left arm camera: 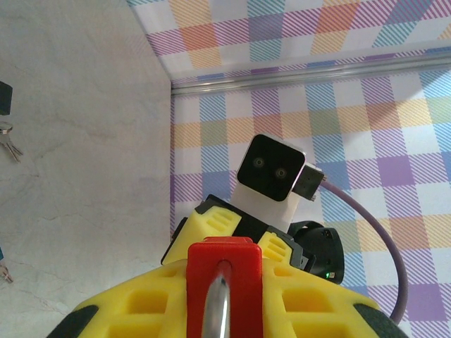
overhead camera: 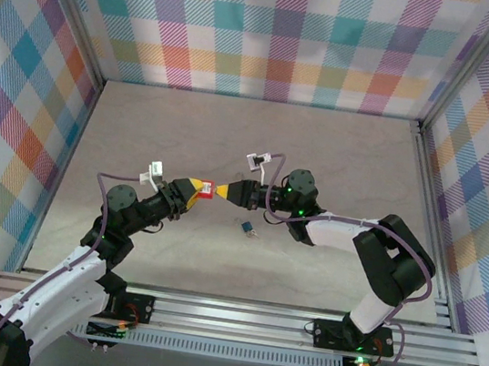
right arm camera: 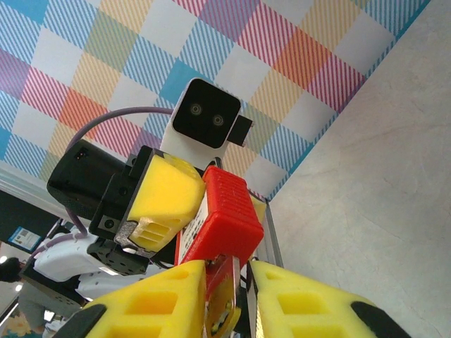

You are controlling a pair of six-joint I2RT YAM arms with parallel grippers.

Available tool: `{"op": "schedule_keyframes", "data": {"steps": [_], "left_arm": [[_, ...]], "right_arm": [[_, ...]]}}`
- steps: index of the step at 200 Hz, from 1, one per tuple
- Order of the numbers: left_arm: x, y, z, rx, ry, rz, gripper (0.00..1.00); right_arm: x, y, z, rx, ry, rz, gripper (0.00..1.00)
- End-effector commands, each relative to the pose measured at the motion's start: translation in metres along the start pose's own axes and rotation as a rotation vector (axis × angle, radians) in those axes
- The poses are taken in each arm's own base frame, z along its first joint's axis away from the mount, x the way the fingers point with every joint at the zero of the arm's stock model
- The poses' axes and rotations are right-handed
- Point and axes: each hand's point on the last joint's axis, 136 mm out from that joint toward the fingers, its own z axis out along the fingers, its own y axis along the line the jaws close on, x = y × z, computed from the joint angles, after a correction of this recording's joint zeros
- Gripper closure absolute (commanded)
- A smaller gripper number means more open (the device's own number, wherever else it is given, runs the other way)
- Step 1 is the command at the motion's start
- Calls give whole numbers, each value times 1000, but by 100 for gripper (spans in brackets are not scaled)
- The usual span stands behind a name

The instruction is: Lock with the key

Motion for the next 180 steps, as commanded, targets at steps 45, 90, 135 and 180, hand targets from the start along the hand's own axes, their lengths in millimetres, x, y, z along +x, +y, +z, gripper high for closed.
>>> {"op": "schedule_keyframes", "data": {"steps": [45, 90, 135, 180], "left_arm": [[-1, -19, -2, 64, 5, 28, 100], [-1, -21, -2, 66, 5, 24, 100], [-3, -22, 0, 80, 6, -2, 100], [-4, -24, 3, 109, 6, -50, 100]], "right_arm": [[1, 12, 8, -38, 23, -60, 80], [5, 11, 5, -37, 18, -65, 87], [6, 17, 2, -51, 0, -113, 90], [6, 21, 0, -52, -26, -174, 98]]}}
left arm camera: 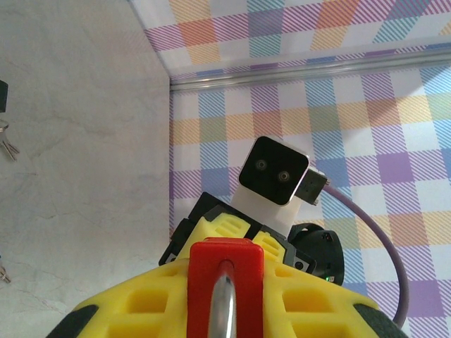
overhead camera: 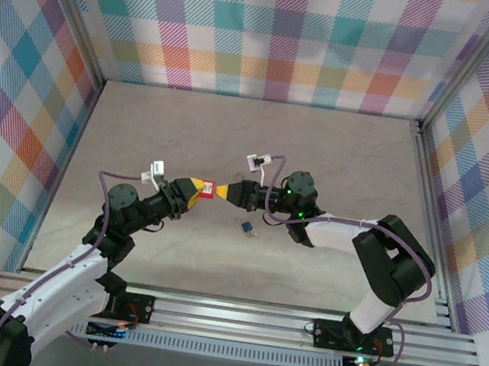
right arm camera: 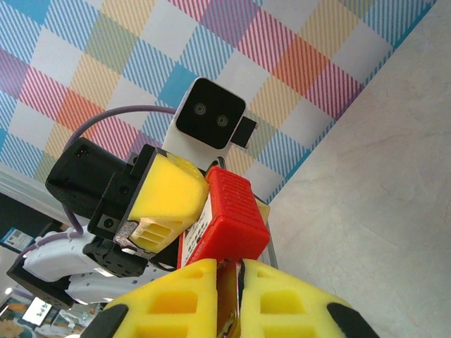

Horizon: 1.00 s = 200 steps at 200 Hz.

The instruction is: Lock with the key

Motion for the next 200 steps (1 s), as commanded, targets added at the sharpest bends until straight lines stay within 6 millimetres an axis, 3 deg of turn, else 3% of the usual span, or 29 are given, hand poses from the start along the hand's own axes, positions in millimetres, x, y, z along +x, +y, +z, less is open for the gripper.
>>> {"op": "schedule_keyframes", "data": {"steps": [1, 50, 134, 157, 187, 200], "left_arm": [[-4, -24, -1, 103, -5, -45, 100], [-5, -34, -3, 149, -8, -66, 100], [-15, -33, -14, 166, -70, -59, 100], [-18, -33, -12, 178, -79, -74, 100], [-20, -36, -10, 204, -73, -97, 100], [-22, -32, -10, 184, -86, -91, 100]], "right_arm": [[3, 23, 0, -60, -7, -151, 98], [0, 19, -4, -53, -54, -178, 100], [-16, 9, -29, 3, -161, -116, 100], [-14, 8, -23, -10, -160, -119, 100], [-12, 3, -33, 16, -191, -140, 100], [-11, 1, -25, 28, -173, -135, 100]]}}
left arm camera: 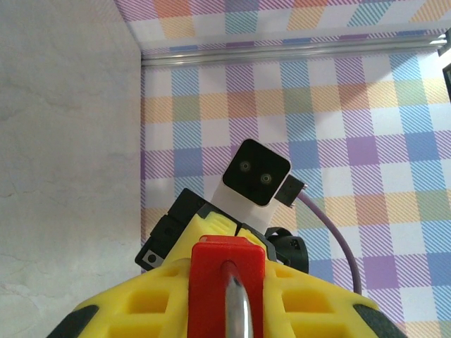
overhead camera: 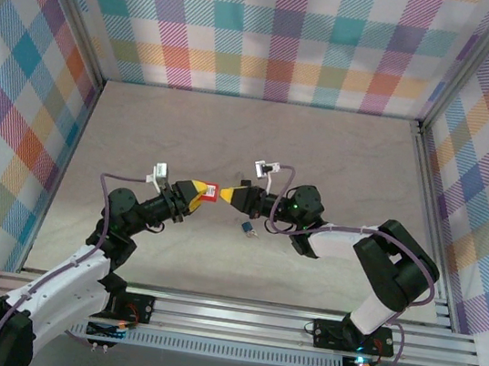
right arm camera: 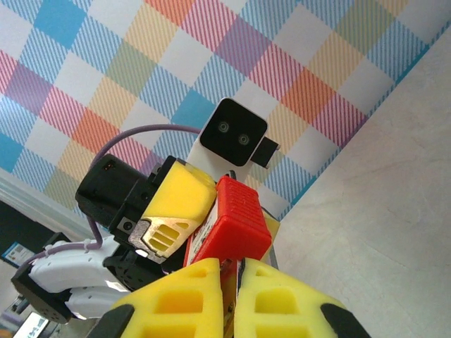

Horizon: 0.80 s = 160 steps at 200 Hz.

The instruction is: Lock with the key

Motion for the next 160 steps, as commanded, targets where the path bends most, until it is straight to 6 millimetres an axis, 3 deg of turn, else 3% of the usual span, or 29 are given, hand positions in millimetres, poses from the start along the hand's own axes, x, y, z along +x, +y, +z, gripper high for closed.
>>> {"op": "schedule_keyframes", "data": {"steps": [1, 20, 49, 82, 160], "left_arm": [[-30, -29, -9, 111, -146, -26, 100], [-32, -28, -6, 109, -146, -27, 100], [-32, -27, -10, 108, -148, -22, 100], [-38, -24, -17, 90, -181, -13, 100], [-43, -30, -15, 114, -179, -25, 100]], "right_arm": [[-11, -5, -6, 26, -47, -106, 100], [-12, -1, -1, 4, -43, -101, 100], [-12, -15, -16, 85, -59, -92, 100], [-16, -17, -30, 78, -100, -62, 100], [-11, -22, -33, 56, -98, -31, 100]]}}
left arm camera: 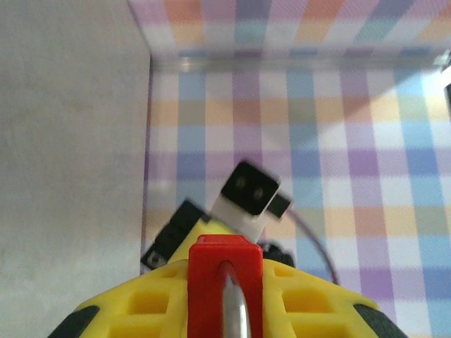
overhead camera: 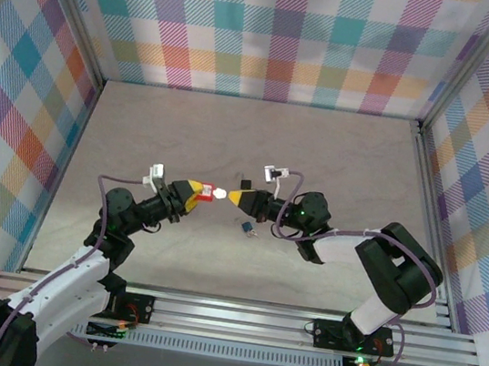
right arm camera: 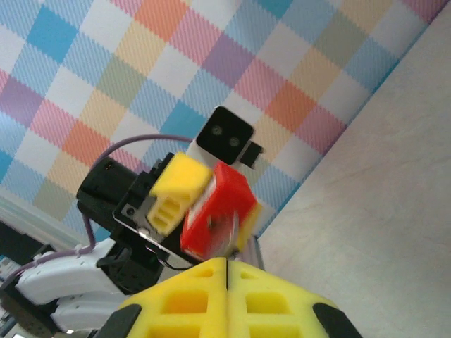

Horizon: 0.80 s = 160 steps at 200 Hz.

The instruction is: Lock with the key

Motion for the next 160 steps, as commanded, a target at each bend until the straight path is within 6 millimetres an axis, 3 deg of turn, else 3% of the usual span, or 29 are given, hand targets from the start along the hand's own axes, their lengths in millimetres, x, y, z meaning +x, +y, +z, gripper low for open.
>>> {"op": "schedule_keyframes", "data": {"steps": [1, 32, 43, 49, 67, 89, 128, 160], "left_arm": [[-26, -36, -6, 127, -121, 12, 100], [-21, -40, -3, 129, -83, 19, 100], [-17, -40, -1, 116, -58, 30, 100], [-14, -42, 1, 112, -36, 42, 100], [-4, -41, 5, 77, 42, 76, 100], [8, -32, 8, 10, 125, 132, 100], [15, -15, 5, -126, 197, 271, 100], [12, -13, 11, -124, 201, 275, 100]], "right_arm": [[-8, -11, -8, 17, -37, -29, 100], [-7, -13, -3, 15, -5, 10, 100], [-4, -16, 0, 22, 24, 26, 76], [-4, -16, 1, 22, 33, 24, 68], [-5, -15, 0, 46, 39, 12, 51], [-5, -13, 2, 91, 86, 9, 37], [-7, -8, 2, 88, 83, 56, 30], [1, -5, 8, 52, 90, 126, 33]]}}
